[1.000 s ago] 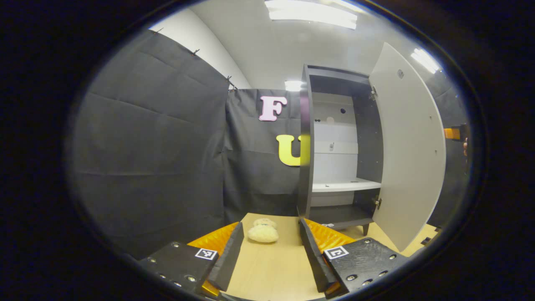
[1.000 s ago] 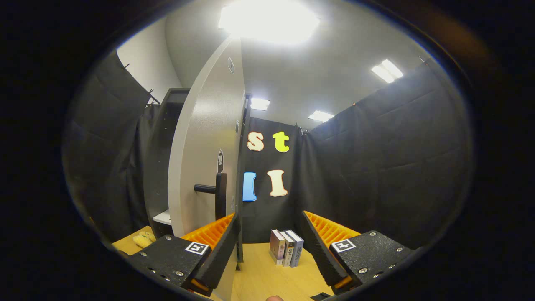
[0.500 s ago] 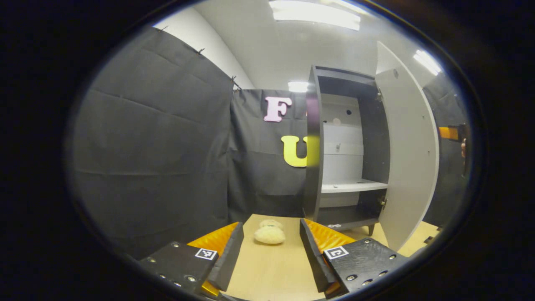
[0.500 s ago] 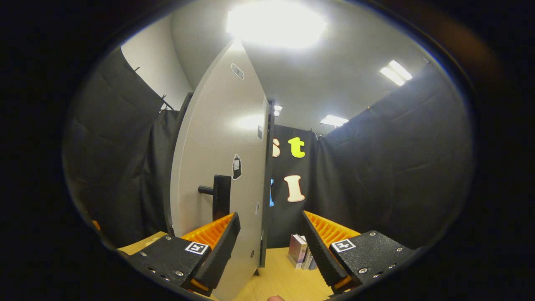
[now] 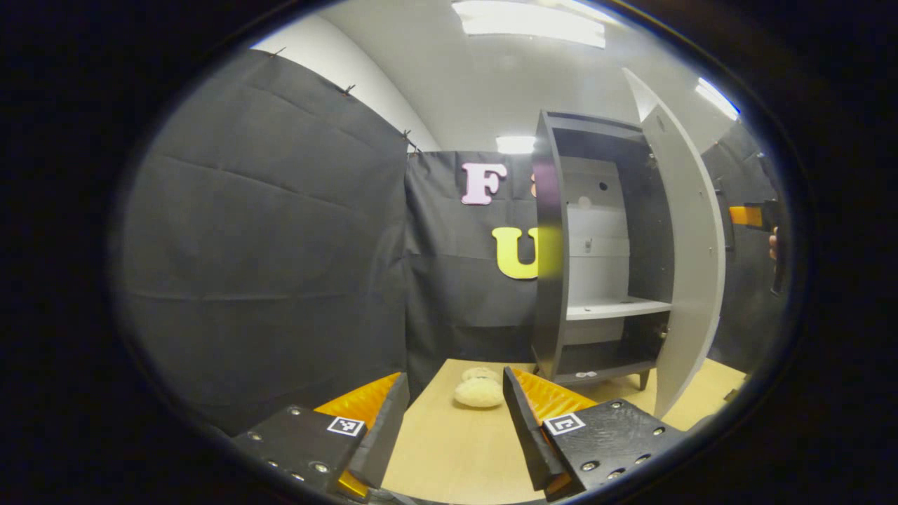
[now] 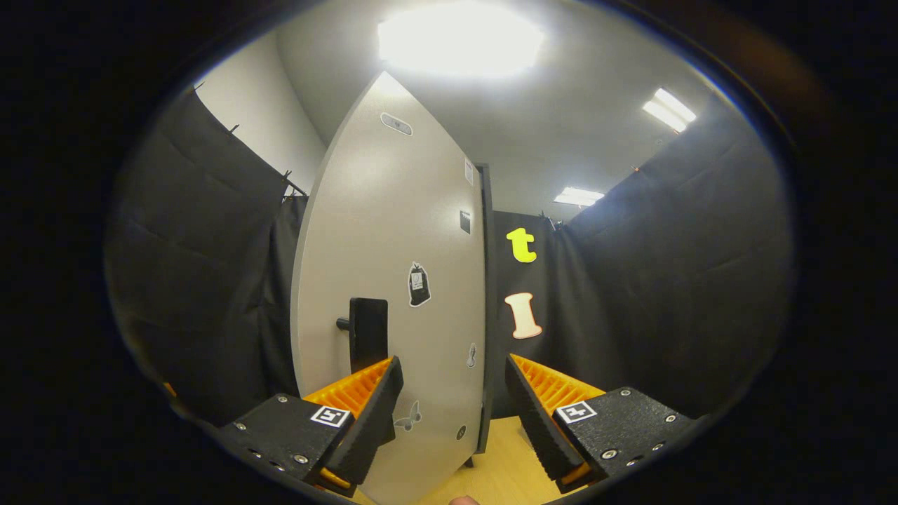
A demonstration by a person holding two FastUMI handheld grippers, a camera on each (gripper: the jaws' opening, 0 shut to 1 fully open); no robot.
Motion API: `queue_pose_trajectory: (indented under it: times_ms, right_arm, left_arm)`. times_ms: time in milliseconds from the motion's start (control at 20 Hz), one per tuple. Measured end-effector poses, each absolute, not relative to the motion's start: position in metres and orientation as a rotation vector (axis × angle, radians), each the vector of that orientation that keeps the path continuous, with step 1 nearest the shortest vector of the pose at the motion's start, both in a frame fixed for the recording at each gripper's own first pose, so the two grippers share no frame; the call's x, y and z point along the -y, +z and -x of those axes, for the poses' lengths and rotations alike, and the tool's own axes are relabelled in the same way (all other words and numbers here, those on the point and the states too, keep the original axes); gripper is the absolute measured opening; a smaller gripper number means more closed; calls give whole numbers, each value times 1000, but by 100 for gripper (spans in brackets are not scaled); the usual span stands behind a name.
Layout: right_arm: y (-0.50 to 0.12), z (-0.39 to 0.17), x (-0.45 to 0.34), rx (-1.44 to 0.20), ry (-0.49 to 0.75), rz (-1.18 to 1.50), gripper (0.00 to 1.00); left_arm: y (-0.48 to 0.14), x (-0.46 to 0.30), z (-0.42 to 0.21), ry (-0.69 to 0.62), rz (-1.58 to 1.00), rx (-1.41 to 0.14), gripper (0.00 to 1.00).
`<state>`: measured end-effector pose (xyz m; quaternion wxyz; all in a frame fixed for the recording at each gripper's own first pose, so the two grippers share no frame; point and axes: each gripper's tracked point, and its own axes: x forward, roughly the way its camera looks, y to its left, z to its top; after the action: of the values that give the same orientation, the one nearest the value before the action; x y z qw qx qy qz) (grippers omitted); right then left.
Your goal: Open the cabinet door with the right hand, grasp the bottle in the cabinet with the left hand and place it on the coaster, then close the cabinet door with the right hand.
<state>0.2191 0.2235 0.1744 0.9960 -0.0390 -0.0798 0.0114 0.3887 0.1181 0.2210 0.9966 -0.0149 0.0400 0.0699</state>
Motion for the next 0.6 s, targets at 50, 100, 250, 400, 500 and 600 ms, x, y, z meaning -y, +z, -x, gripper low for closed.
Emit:
queue_pose_trajectory:
  times_ms: [50, 100, 250, 400, 500, 600]
  right_arm:
    - [174, -221, -225, 160, 32, 77, 91]
    - [173, -222, -229, 160, 43, 72, 92]
    - [170, -223, -242, 149, 84, 63, 92]
    - [162, -222, -251, 117, 129, 64, 93]
    - [158, -217, -255, 98, 146, 59, 93]
    - [156, -218, -257, 88, 152, 54, 93]
  left_arm:
    - [222, -124, -385, 147, 21, -78, 72]
    - [223, -128, -383, 153, 9, -77, 72]
    - [222, -143, -378, 177, -21, -78, 73]
    - [219, -152, -374, 190, -15, -81, 77]
    - [214, -154, -373, 194, -13, -88, 77]
    - [214, -154, -374, 193, -15, -88, 82]
